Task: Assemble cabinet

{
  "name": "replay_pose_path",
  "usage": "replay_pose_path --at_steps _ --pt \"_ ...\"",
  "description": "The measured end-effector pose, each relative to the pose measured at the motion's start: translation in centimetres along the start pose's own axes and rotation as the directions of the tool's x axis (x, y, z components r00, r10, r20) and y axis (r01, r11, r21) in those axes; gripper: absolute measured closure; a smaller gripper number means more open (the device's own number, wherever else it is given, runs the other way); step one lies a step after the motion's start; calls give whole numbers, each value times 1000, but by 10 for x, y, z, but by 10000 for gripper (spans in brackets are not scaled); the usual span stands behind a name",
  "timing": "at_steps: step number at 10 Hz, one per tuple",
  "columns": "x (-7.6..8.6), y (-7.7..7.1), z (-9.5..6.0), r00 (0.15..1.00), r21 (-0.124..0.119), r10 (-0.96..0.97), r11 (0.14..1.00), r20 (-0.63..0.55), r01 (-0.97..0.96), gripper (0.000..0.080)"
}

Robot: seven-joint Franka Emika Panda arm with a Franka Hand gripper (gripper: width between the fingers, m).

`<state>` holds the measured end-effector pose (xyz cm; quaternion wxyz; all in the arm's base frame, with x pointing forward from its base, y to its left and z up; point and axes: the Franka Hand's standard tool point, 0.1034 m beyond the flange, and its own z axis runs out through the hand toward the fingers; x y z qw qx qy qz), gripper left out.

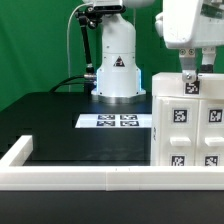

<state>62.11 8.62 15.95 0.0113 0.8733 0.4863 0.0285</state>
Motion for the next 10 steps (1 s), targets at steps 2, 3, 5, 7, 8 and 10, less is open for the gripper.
replay_pose_path --at_steps 2,3,5,7,8,10 --pt "0 0 0 1000 0 24 1000 0 -24 245" --pt "0 0 0 999 0 42 999 0 -42 242" --pt "-1 0 0 996 0 87 996 0 -87 242" --pt "-1 1 0 975 0 222 975 0 -222 242" --pt "-1 1 0 953 0 304 953 0 -304 241" --pt "-1 1 0 898 0 440 898 0 -440 240"
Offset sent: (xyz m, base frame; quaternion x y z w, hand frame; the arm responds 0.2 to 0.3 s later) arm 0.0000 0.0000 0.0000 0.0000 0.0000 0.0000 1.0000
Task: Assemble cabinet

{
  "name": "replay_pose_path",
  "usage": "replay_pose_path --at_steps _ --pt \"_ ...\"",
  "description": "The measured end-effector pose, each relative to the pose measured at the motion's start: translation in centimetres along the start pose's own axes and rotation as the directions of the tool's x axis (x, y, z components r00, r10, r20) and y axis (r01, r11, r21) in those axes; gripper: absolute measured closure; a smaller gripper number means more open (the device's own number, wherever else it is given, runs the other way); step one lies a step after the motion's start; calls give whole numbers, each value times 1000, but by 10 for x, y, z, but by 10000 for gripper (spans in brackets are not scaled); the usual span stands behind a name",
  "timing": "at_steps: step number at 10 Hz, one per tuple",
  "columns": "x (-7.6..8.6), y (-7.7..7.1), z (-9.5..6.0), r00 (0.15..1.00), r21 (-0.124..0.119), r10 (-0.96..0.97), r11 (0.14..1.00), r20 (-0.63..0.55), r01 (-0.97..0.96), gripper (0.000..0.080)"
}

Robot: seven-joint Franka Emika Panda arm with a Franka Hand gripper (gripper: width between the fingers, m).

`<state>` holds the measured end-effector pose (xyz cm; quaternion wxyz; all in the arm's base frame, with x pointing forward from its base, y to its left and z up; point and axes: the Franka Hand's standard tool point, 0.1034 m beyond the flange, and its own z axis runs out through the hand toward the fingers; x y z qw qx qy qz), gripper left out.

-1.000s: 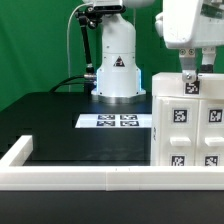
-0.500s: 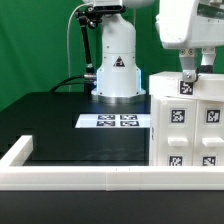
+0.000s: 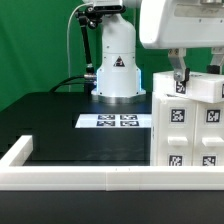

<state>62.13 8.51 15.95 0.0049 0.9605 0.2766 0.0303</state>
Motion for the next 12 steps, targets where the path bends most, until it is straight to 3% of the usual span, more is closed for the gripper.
replay_pose_path --at_steps 2,5,7,12 --pt "0 0 0 985 1 172 985 -4 -172 240" --pt "1 1 0 893 -2 449 893 -15 -449 239" --pt "3 4 0 785 7 618 786 -43 -619 239" --pt "2 5 -1 571 24 819 573 -58 -819 239"
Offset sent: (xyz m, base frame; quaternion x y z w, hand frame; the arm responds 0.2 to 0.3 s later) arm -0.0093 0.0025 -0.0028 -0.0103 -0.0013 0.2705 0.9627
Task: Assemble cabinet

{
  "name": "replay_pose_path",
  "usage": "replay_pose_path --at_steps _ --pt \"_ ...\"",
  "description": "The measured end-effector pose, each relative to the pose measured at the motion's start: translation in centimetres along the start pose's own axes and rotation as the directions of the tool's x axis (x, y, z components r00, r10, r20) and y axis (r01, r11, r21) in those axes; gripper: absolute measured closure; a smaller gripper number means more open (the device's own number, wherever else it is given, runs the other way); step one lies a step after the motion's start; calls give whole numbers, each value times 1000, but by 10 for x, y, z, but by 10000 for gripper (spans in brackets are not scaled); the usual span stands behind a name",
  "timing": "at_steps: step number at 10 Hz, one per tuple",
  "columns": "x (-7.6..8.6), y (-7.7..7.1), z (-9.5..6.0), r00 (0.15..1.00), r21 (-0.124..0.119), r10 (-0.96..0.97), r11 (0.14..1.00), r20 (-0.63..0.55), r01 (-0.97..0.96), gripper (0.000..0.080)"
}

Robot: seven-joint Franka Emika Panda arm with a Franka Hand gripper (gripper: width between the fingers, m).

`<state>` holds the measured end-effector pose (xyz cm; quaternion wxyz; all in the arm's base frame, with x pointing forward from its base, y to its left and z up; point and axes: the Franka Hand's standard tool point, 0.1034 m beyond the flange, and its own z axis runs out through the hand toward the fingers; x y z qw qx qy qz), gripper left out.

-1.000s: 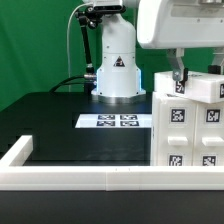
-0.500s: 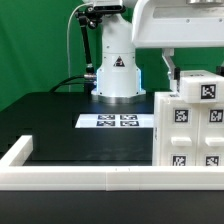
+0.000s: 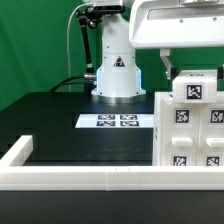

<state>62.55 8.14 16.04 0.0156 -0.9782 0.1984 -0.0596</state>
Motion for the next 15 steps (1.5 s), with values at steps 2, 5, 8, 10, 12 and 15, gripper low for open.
replay_pose_path --at_steps 2,5,8,10,12,15 --pt "0 1 0 994 -2 110 994 3 -110 239" --pt "-2 3 0 957 -10 291 957 11 -291 239" --pt "-5 5 0 847 -18 532 847 8 -531 239" --pt "-6 6 0 746 -23 665 746 8 -665 239" --pt "-6 6 0 642 -24 766 642 18 -766 239" --pt "-7 7 1 532 -27 846 533 29 -846 239"
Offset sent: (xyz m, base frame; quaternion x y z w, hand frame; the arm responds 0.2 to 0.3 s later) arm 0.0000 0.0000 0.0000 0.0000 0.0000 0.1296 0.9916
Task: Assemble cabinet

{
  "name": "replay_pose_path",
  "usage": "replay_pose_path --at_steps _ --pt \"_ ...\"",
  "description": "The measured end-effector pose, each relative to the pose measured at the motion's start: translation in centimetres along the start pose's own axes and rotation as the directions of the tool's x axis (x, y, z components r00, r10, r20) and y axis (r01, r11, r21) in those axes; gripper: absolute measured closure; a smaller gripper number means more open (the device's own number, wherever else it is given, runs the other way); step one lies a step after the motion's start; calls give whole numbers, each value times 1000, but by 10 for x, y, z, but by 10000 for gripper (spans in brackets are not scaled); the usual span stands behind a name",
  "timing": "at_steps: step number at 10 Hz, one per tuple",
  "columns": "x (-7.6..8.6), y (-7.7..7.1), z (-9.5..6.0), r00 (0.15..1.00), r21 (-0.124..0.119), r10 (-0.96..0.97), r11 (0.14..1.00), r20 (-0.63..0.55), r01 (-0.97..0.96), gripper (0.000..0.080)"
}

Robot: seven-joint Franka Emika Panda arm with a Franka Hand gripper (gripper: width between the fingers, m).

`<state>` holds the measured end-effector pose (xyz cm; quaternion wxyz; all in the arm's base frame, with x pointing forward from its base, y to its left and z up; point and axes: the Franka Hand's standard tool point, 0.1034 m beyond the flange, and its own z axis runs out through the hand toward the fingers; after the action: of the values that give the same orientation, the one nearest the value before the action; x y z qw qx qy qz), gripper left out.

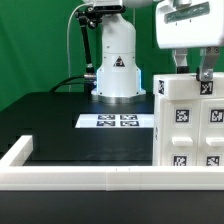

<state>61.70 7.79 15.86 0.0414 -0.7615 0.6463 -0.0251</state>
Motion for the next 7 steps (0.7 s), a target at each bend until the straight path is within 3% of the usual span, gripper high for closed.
replay_pose_path --at_steps 4,7 --pt "-1 1 0 971 -4 238 971 24 -238 239" --pt "0 4 -2 885 -11 465 885 25 -465 238"
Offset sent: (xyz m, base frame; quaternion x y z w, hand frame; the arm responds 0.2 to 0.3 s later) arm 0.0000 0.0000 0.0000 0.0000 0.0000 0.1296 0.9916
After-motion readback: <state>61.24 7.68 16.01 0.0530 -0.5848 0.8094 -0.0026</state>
